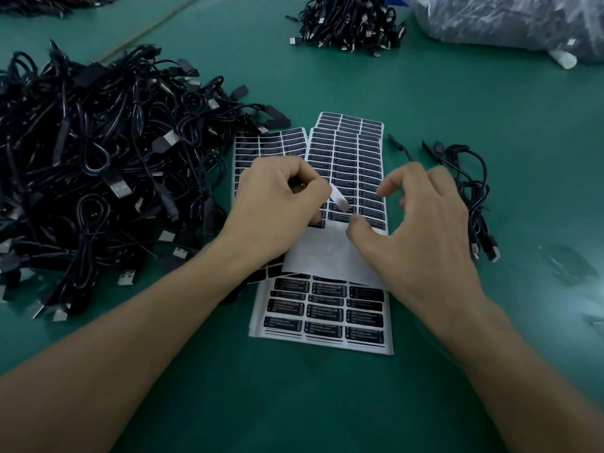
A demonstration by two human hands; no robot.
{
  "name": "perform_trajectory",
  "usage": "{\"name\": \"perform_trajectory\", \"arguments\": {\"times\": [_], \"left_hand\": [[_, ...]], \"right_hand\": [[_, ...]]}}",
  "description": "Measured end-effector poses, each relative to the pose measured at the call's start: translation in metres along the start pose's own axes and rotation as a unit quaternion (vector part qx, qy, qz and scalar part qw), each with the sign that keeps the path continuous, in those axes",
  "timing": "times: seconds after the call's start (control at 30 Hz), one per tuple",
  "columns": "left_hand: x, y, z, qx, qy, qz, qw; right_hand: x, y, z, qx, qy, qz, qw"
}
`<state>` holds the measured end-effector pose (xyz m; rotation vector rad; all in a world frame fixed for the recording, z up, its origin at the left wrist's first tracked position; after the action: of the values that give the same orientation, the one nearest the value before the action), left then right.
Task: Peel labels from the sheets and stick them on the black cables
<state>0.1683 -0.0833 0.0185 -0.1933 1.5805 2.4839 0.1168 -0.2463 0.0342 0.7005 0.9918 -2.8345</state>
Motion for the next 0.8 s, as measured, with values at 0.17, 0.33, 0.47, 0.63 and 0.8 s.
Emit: {"name": "perform_trajectory", "arguments": {"times": [0.17,0.33,0.47,0.63,0.8], "left_hand": [[0.004,0.014,-0.005,-0.021,0.003,-0.050,0.999],[0.004,0.013,-0.011,-0.018,-0.005,-0.051,0.998],[0.005,0.012,-0.011,-0.017,-0.005,-0.049,0.999],[0.005,0.010,-0.013,0.010,-0.020,-0.026,0.999],[0.006,0.009,-0.015,0.099,-0.054,-0.001,0.994]], "right_hand": [[0.000,-0.018,-0.005,-0.011,0.015,0.056,0.998],[-0.001,-0.020,-0.006,-0.003,0.009,0.071,0.997],[-0.001,-0.019,-0.006,0.012,0.009,0.066,0.998],[-0.003,-0.017,-0.006,0.014,0.009,0.063,0.998],[-0.008,0.004,-0.004,-0.160,0.009,-0.032,0.986]]}}
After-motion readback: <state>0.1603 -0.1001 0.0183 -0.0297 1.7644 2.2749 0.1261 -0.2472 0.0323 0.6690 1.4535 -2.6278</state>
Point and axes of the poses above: each hand's wrist, its own x-axis away from the middle knuckle, its own z-axis out of the back of the hand, y = z × x, the point moved 9 cm from there along -x, towards the middle knuckle, and after that the axes turned 3 degrees about -x, right-handed, at the moved point
